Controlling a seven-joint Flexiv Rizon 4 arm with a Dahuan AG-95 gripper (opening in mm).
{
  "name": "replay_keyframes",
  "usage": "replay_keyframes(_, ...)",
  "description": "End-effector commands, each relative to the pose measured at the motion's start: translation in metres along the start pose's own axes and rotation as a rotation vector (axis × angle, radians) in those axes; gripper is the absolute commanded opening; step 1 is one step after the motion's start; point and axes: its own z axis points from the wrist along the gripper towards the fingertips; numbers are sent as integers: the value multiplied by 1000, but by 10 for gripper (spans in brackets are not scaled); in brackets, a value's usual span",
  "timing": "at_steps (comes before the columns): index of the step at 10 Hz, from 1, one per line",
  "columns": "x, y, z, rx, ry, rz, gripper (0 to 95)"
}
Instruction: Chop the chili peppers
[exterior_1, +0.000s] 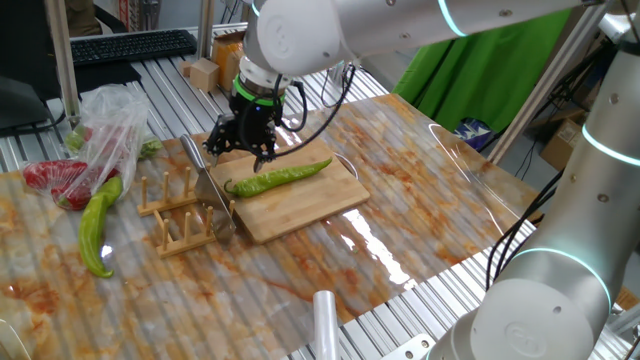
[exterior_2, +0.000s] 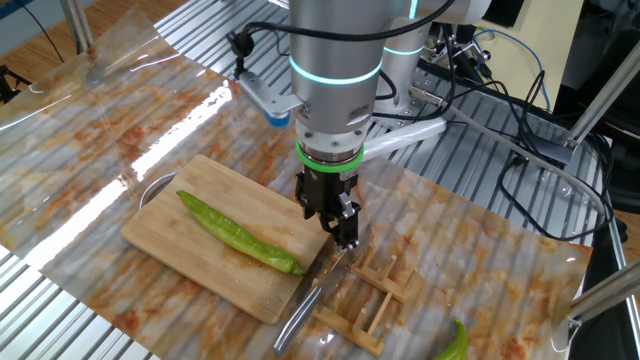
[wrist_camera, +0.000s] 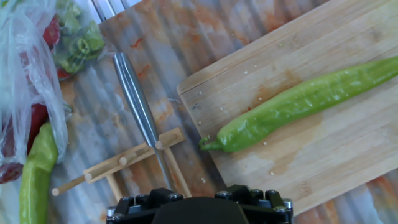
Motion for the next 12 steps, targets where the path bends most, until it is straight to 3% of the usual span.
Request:
replay_keyframes(1, -2, 2, 0, -4, 7, -14, 950)
replay_keyframes(6, -2, 2, 0, -3, 22, -65, 950)
replay_keyframes(7, -2, 2, 0, -8, 28, -81, 760)
replay_keyframes(12, -2, 4, 4, -5, 25, -78, 760)
